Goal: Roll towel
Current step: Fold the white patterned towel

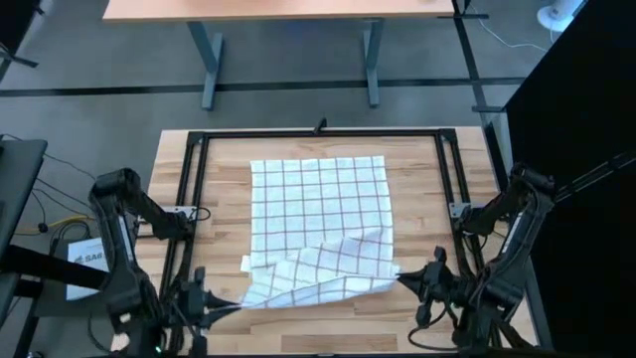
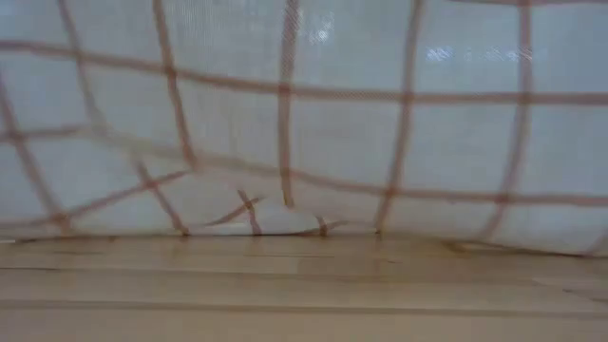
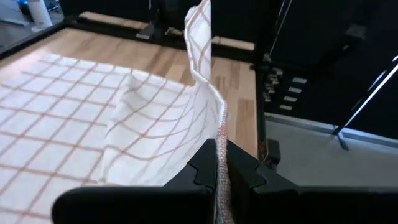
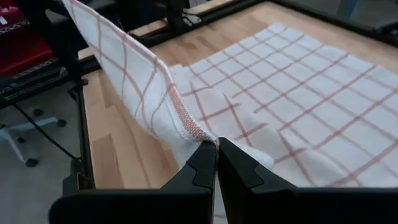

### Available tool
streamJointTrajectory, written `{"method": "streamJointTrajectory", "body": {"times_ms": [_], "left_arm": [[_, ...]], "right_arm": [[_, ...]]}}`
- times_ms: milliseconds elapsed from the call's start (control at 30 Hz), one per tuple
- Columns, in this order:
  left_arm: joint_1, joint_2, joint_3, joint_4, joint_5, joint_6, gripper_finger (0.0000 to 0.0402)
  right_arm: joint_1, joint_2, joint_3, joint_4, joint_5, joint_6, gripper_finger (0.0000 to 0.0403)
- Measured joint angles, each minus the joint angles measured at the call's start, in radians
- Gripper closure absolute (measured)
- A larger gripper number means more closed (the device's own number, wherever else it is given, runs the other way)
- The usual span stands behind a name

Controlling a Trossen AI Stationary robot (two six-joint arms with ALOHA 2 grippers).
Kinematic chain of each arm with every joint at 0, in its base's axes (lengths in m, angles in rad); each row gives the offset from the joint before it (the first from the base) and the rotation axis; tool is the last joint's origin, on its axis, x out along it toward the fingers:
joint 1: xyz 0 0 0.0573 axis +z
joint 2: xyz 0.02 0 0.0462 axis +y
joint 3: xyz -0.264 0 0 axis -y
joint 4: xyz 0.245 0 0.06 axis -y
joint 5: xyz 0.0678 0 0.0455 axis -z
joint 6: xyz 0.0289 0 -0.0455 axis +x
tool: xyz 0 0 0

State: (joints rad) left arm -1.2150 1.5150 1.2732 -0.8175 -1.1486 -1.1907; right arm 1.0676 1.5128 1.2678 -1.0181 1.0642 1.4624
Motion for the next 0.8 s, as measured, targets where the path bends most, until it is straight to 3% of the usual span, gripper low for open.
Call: {"method": "streamJointTrajectory", "body": {"times_ms": [200,500,633,800], "left_arm": [[-0.003,0.105,0.0,0.069,0.047,-0.119,0.0401],[0.001,0.169,0.0,0.28,0.041,-0.096,0.0401],[0.04,0.15,0.01,0.299,0.042,-0.038,0.0401],[0.143,0.045,0.013,0.187,0.068,-0.024,0.0401]], "right_arm": [[0.04,0.014,0.0,-0.001,-0.045,0.072,0.0403],[0.072,0.038,0.002,0.082,-0.049,0.076,0.0403],[0.063,0.05,0.002,0.058,-0.041,0.076,0.0403],[-0.01,-0.002,0.001,-0.074,-0.038,0.087,0.0403]]}}
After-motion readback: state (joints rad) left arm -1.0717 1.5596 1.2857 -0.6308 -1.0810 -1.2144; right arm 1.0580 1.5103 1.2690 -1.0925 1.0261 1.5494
